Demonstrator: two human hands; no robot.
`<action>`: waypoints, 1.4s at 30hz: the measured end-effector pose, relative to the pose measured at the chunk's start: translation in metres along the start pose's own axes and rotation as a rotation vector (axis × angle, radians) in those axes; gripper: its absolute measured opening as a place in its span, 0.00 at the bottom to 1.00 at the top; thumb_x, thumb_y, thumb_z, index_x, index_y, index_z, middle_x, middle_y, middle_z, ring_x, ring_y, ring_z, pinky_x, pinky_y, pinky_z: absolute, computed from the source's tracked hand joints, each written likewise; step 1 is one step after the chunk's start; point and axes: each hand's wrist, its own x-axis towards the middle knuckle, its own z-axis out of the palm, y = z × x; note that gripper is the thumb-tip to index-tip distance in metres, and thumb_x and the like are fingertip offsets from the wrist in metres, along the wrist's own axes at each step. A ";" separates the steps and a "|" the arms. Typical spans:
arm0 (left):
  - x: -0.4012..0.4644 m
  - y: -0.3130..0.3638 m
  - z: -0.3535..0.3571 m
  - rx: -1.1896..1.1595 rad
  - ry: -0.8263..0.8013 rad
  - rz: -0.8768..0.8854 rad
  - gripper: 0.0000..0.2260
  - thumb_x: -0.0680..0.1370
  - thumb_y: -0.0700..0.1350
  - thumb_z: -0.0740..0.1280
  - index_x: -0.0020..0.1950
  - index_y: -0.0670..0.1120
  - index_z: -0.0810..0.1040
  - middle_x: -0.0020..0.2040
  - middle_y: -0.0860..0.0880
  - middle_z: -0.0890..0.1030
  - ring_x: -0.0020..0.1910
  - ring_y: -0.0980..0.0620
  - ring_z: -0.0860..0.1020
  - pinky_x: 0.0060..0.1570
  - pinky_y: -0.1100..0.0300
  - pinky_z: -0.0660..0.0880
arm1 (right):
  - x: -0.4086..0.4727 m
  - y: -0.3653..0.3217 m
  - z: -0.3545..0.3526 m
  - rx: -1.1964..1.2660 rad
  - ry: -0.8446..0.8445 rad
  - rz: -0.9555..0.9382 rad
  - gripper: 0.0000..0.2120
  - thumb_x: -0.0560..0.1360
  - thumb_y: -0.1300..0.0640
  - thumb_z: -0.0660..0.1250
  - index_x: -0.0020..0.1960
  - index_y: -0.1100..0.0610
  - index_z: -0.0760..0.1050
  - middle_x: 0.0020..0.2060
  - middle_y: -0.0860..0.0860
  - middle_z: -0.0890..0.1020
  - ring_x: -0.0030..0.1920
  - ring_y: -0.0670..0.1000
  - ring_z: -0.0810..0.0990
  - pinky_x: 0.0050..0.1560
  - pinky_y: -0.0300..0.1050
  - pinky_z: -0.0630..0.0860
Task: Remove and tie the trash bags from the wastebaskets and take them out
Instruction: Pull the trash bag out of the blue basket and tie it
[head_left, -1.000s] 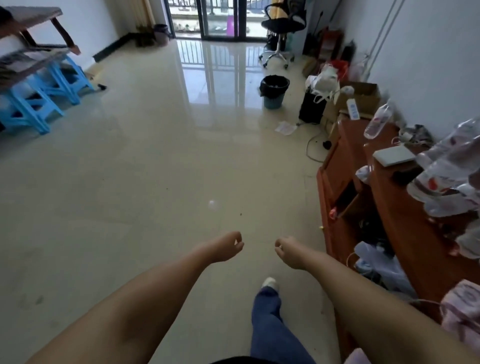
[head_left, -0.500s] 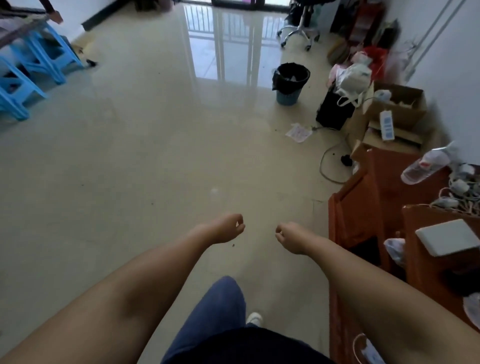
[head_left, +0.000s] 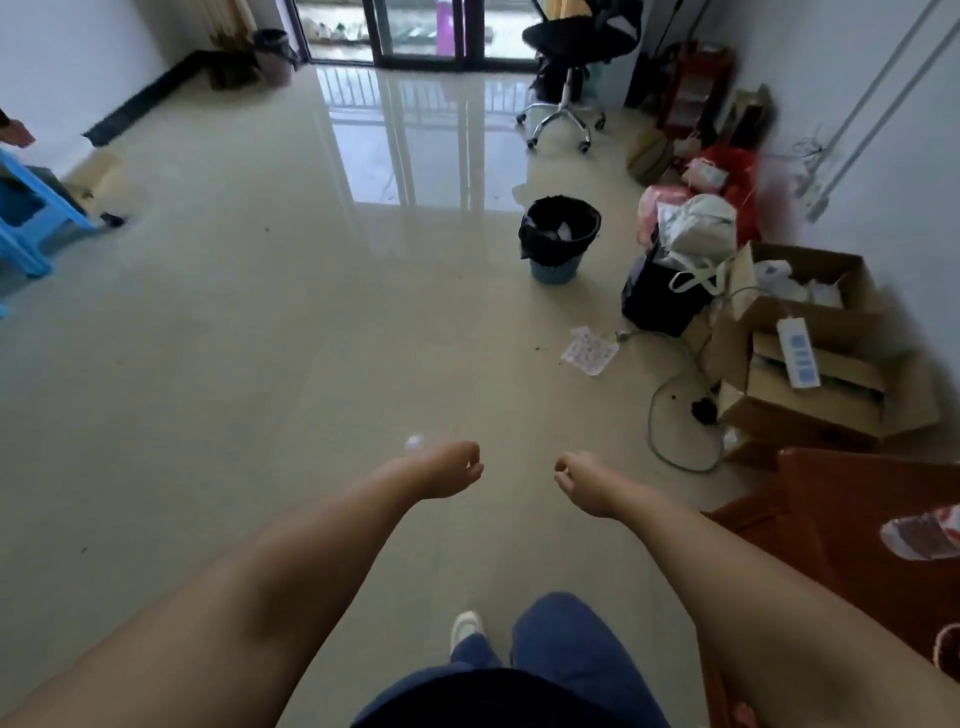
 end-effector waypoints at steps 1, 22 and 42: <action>0.021 0.001 -0.017 0.011 0.001 0.011 0.14 0.79 0.54 0.56 0.57 0.49 0.75 0.56 0.46 0.80 0.54 0.44 0.78 0.58 0.50 0.73 | 0.016 0.003 -0.015 0.000 0.007 0.011 0.16 0.80 0.54 0.54 0.59 0.62 0.73 0.59 0.61 0.77 0.57 0.61 0.76 0.58 0.51 0.74; 0.415 0.025 -0.300 -0.090 0.047 0.016 0.15 0.79 0.52 0.57 0.58 0.46 0.76 0.55 0.44 0.80 0.53 0.43 0.78 0.55 0.50 0.75 | 0.404 0.075 -0.329 -0.109 -0.035 0.021 0.15 0.80 0.53 0.53 0.58 0.60 0.72 0.59 0.61 0.77 0.57 0.61 0.76 0.55 0.51 0.73; 0.750 -0.059 -0.514 0.107 -0.142 0.154 0.15 0.80 0.52 0.55 0.60 0.46 0.74 0.56 0.45 0.80 0.54 0.43 0.78 0.54 0.53 0.75 | 0.721 0.061 -0.465 0.252 -0.038 0.275 0.15 0.80 0.53 0.53 0.58 0.59 0.71 0.57 0.58 0.76 0.55 0.59 0.75 0.54 0.51 0.72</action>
